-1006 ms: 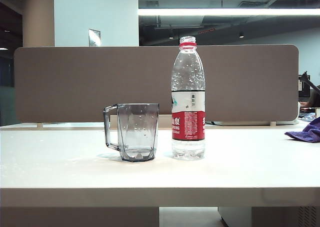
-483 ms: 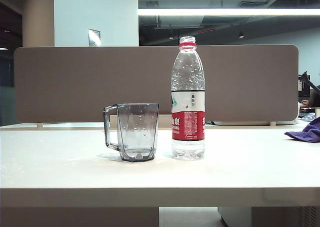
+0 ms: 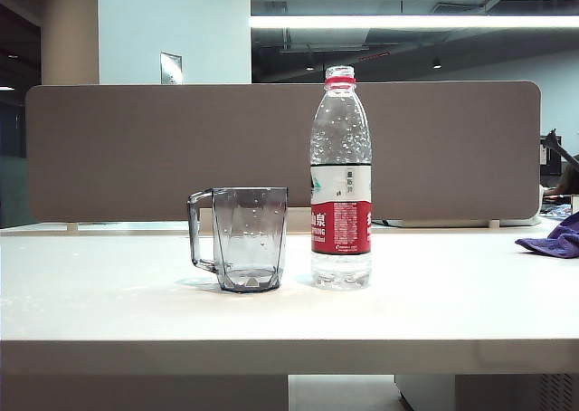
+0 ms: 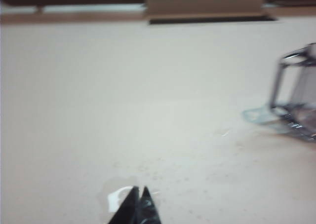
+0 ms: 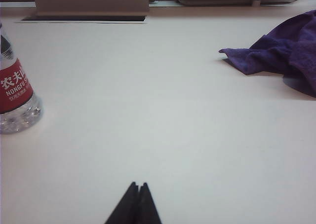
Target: Pick up the mineral water bottle on the table and pour a little water into the mug.
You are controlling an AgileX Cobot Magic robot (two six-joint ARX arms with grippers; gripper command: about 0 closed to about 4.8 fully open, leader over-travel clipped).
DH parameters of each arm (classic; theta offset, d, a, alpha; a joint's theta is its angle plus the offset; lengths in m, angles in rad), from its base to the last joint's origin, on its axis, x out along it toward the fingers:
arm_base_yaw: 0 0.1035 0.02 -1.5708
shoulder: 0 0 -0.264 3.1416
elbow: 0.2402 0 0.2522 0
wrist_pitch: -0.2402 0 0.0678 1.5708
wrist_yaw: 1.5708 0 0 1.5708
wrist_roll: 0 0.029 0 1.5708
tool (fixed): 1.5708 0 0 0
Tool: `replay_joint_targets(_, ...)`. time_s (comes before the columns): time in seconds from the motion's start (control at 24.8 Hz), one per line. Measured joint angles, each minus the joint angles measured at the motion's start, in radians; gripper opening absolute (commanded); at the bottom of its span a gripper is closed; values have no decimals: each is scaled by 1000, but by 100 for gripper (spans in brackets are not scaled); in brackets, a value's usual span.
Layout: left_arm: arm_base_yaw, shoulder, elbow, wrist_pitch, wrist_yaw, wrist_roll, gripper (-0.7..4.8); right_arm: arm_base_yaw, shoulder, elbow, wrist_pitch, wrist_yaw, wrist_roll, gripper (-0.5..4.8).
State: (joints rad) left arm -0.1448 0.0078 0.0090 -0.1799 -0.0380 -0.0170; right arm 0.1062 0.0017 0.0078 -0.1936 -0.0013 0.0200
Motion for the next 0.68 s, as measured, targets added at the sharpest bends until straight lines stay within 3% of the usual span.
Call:
replay_joint_targets(0.16, 1, -2, 1, 6, -86, 3, -5, 0, 0, 0, 0, 0, -1, -4)
replay_joint_targets(0.44, 80, -2, 1, 1, 10, 16, -5, 0, 0, 0, 0, 0, -1, -4)
replay_joint_targets(0.68, 81, -2, 1, 1, 12, 16, -5, 0, 0, 0, 0, 0, -1, -4)
